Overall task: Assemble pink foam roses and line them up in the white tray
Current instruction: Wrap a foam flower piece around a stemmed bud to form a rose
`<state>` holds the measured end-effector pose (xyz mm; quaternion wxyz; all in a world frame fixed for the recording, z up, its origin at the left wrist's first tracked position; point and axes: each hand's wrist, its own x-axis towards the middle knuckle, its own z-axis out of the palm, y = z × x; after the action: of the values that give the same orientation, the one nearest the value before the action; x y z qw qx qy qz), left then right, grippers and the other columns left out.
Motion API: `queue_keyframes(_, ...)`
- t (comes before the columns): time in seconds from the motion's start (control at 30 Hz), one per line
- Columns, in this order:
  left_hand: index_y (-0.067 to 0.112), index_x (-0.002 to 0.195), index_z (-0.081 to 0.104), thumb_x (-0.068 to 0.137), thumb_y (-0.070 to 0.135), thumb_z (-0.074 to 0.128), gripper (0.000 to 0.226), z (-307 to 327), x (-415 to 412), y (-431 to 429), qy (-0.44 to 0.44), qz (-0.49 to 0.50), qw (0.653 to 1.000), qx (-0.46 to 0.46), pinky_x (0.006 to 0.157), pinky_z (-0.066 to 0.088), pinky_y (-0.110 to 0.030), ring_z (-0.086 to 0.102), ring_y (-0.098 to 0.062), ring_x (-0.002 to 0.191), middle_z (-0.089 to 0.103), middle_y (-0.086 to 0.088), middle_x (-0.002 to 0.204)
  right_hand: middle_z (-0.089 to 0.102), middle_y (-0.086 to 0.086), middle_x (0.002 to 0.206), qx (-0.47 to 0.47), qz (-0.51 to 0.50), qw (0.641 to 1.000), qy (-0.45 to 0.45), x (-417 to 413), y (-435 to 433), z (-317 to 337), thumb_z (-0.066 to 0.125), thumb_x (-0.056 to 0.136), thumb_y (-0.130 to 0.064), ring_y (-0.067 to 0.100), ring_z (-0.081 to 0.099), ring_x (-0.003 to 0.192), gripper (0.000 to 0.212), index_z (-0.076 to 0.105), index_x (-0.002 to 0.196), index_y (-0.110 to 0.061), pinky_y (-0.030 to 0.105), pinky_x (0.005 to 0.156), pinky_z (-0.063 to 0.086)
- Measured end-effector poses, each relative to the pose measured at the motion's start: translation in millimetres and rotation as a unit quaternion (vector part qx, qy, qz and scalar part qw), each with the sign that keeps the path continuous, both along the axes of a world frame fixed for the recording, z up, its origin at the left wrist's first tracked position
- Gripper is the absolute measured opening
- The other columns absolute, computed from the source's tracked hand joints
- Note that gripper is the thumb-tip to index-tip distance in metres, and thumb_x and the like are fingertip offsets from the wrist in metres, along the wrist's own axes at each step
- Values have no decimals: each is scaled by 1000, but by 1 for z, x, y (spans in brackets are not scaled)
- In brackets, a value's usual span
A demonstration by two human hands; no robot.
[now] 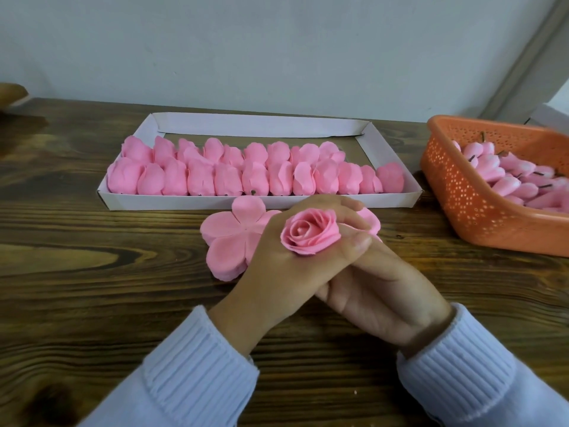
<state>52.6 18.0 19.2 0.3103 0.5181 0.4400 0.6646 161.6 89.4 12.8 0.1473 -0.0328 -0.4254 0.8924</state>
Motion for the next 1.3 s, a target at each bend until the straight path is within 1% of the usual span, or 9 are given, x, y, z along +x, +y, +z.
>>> queue_keyframes(0.13, 22, 94, 70, 81, 16, 69, 15, 0, 0, -1, 13, -6, 1000, -7, 89, 47, -18, 64, -7, 106, 70, 7, 105, 61, 10, 118, 7, -15, 998, -62, -1, 0, -1, 73, 76, -41, 26, 51, 115, 45, 68, 114, -18, 38, 96, 43)
queue_keyframes(0.23, 21, 97, 69, 81, 10, 67, 20, 1, 1, -1, 24, -5, 1000, -14, 85, 47, -14, 64, -3, 103, 70, 9, 106, 65, 9, 113, 21, -49, 996, -65, 0, -2, -2, 60, 84, -28, 21, 61, 108, 33, 67, 112, -12, 33, 86, 54)
queue_keyframes(0.4, 17, 96, 68, 77, 9, 70, 21, 0, 2, 0, 36, 11, 999, -5, 85, 48, -15, 65, -4, 101, 71, 7, 102, 65, 11, 116, 31, -36, 999, -14, 2, -2, 1, 54, 86, -11, 22, 61, 114, 40, 53, 124, 3, 32, 90, 52)
queue_keyframes(0.5, 17, 94, 70, 80, 7, 67, 17, 1, 3, -1, 40, 14, 999, 7, 87, 46, -13, 64, -4, 103, 70, 4, 104, 65, 8, 117, 2, -7, 1000, -1, 0, -2, 1, 61, 89, -19, 20, 61, 113, 31, 64, 117, -6, 32, 88, 52)
queue_keyframes(0.67, 14, 98, 68, 80, 8, 67, 20, 0, 4, -1, 26, -2, 1000, -13, 83, 45, -10, 64, 0, 99, 71, 10, 100, 66, -3, 119, -16, 21, 999, -43, -2, 0, -1, 46, 92, -41, 12, 59, 116, 35, 69, 114, -24, 31, 97, 49)
queue_keyframes(0.8, 14, 98, 67, 79, 2, 69, 23, 0, 6, -1, 30, -6, 999, -14, 80, 46, -8, 66, 2, 94, 71, 13, 96, 69, -3, 110, 35, -22, 998, -54, -1, 1, -5, 59, 92, -29, 11, 64, 108, 20, 72, 107, -23, 28, 85, 54)
queue_keyframes(0.93, 23, 96, 68, 77, 12, 71, 22, 1, 5, 0, 46, 10, 999, -19, 82, 46, -9, 66, 2, 96, 72, 14, 95, 67, 6, 112, 20, -20, 1000, -10, 0, 3, -5, 72, 83, -22, 18, 62, 111, 37, 65, 115, -6, 30, 88, 52)
queue_keyframes(1.13, 20, 87, 72, 81, 13, 67, 11, 1, 3, 1, 24, 24, 999, -6, 84, 45, -10, 65, 1, 98, 72, 15, 96, 65, 7, 119, -19, 7, 999, -35, 2, 6, -4, 77, 77, -34, 20, 61, 112, 44, 68, 115, -15, 33, 93, 52)
queue_keyframes(1.3, 25, 92, 71, 82, 13, 67, 17, 2, 2, 1, 25, 23, 999, -15, 81, 46, -10, 66, 1, 97, 72, 14, 99, 67, 3, 98, 20, -42, 992, -121, -2, 2, -5, 58, 80, -44, 13, 63, 87, 32, 75, 99, -24, 26, 79, 51)
